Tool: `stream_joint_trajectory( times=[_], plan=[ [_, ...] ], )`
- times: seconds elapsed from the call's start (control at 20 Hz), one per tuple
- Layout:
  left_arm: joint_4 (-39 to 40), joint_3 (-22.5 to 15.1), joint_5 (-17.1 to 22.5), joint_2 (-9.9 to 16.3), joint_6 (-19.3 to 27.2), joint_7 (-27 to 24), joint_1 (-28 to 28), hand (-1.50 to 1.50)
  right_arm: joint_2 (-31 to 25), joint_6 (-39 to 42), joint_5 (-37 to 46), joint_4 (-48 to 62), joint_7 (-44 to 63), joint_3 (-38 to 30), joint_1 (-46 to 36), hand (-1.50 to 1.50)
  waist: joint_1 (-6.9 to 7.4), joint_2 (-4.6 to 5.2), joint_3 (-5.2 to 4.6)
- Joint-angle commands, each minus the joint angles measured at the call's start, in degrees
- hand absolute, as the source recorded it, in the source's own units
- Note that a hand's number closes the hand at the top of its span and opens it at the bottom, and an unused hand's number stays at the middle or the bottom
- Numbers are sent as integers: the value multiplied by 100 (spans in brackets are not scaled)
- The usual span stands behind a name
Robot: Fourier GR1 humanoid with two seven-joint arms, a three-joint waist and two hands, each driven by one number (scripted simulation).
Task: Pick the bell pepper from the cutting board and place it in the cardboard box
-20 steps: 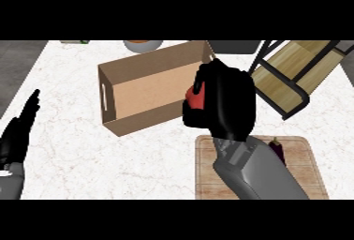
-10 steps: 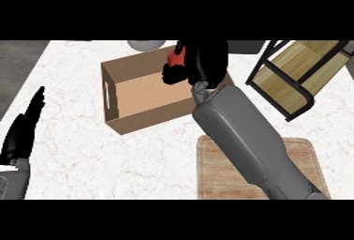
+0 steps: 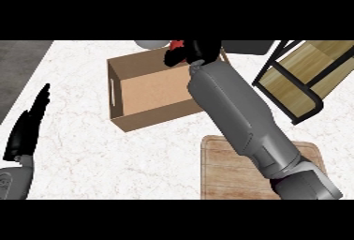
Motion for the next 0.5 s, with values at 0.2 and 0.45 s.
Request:
stream_joint_trajectory(
  times=[0.2,0.45],
  plan=[
    [160,-111,-68,-111,-5,-191,-162,0,1,-852,-818,1284,-495,-543,-40,-150,188,112,1],
    [224,-44,-29,-44,-78,-37,-327,0,0,-888,-1187,1733,-828,-749,-443,-150,222,108,1]
  ],
)
